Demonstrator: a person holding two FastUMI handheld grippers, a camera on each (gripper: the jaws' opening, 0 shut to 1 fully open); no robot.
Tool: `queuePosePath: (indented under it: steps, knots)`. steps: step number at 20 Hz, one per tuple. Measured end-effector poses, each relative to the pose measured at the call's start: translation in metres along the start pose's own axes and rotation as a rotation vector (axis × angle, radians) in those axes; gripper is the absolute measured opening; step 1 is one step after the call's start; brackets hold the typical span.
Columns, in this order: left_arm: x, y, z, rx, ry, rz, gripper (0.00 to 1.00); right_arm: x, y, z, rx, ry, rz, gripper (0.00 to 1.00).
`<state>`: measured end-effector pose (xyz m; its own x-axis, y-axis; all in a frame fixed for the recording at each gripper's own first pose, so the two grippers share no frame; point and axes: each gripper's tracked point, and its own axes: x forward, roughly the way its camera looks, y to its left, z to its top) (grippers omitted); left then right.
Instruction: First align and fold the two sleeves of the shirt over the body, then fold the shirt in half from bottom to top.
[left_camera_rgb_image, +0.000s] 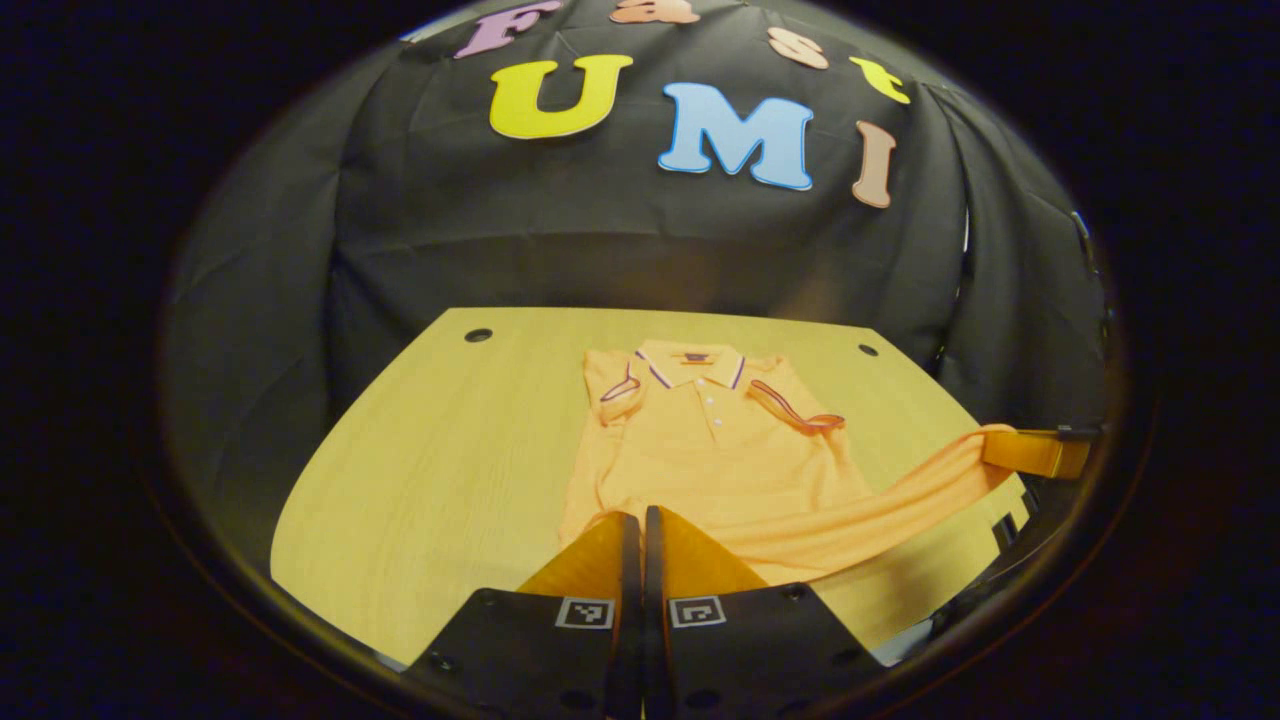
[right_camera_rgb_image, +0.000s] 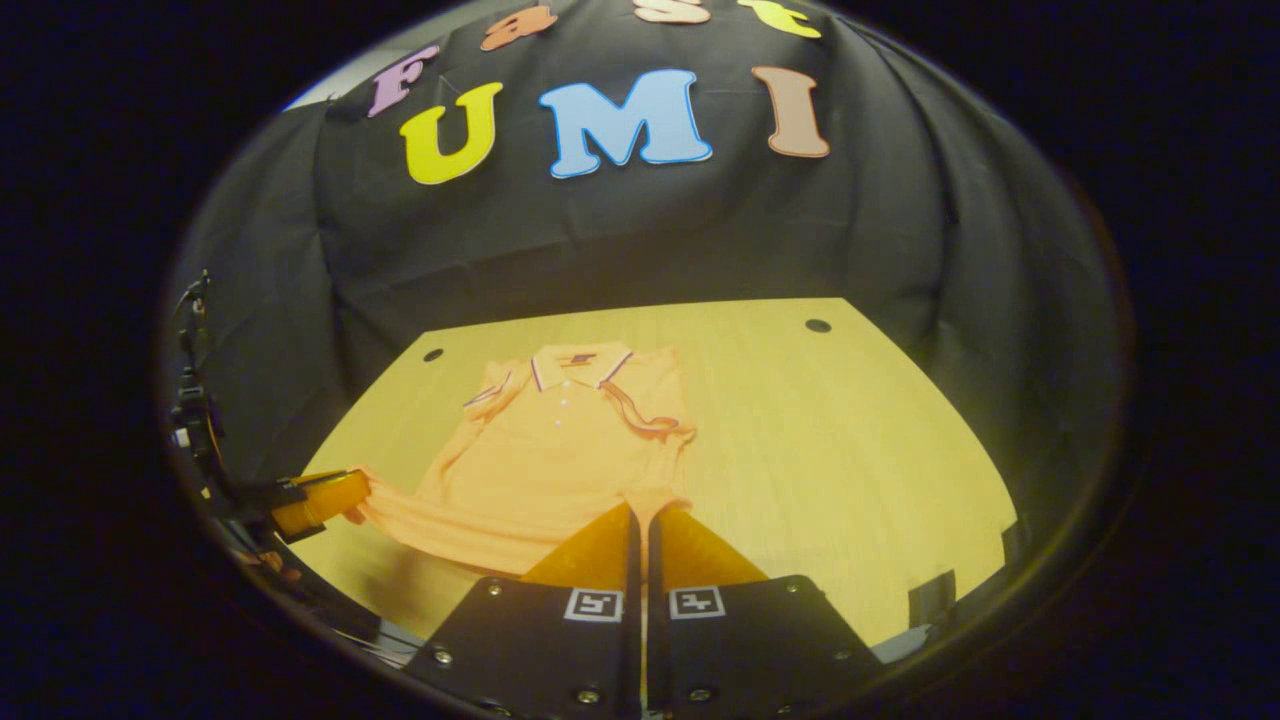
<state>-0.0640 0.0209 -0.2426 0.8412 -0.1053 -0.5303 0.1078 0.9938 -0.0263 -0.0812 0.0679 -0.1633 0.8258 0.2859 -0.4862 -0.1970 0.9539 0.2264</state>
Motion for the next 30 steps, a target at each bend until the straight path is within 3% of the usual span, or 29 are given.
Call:
queuePosePath:
  steps: [13,21,29,30]
  knots:
    - [0.117,0.011,0.1,-0.021,-0.055,-0.057,0.06,0.102,0.009,0.087,0.009,-0.021,-0.069,0.02]
    - [0.2,0.015,0.15,0.022,-0.103,-0.096,0.06,0.177,0.001,0.132,-0.013,-0.03,-0.132,0.03]
    - [0.272,0.022,0.167,0.05,-0.15,-0.085,0.06,0.252,-0.009,0.146,-0.036,-0.003,-0.154,0.06]
    - [0.279,0.024,0.166,0.054,-0.151,-0.081,0.06,0.261,-0.011,0.145,-0.044,0.007,-0.159,0.02]
